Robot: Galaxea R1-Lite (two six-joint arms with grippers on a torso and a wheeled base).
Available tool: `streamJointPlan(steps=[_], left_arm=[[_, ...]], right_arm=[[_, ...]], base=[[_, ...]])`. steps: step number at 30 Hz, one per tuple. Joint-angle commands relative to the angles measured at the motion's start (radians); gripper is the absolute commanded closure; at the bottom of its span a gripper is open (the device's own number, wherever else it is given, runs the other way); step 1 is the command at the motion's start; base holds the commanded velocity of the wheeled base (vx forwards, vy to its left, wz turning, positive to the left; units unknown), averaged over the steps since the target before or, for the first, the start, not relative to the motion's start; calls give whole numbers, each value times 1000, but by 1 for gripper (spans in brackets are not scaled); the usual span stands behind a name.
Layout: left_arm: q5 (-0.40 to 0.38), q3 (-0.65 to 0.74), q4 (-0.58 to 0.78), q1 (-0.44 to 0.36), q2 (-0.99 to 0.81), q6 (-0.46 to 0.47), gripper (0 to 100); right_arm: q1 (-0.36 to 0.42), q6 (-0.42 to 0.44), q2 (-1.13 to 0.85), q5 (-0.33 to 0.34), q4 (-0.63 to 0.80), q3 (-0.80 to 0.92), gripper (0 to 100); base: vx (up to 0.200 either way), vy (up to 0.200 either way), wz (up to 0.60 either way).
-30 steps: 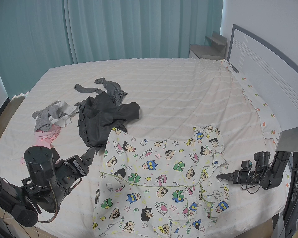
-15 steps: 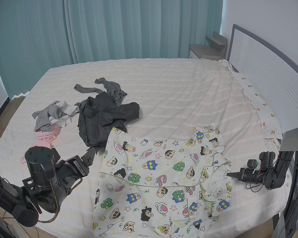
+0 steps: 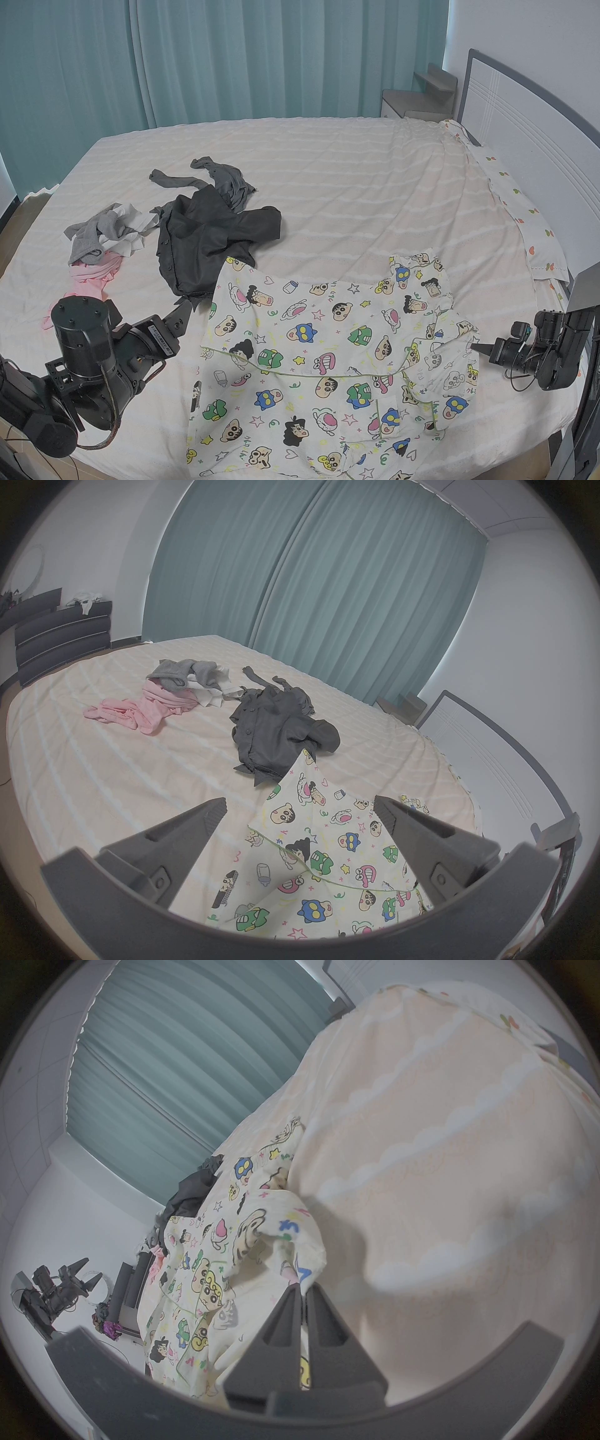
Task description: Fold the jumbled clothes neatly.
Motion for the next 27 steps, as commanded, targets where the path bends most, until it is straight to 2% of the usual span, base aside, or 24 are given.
streamJointPlan(steps=[1,9,27], left_arm=[[3,-1,-10,-1,1,-5,0],[3,-1,-10,-1,1,-5,0],[4,-1,-10,-1,3,-5,0]], right_arm=[[-16,0,19,-6,-11,-17,100],[-31,0,-15,-51,-12,-31,100],[-79,-2,-66,-54,-3,-31,100]], base=[[0,0,0],[0,0,0],[0,0,0]])
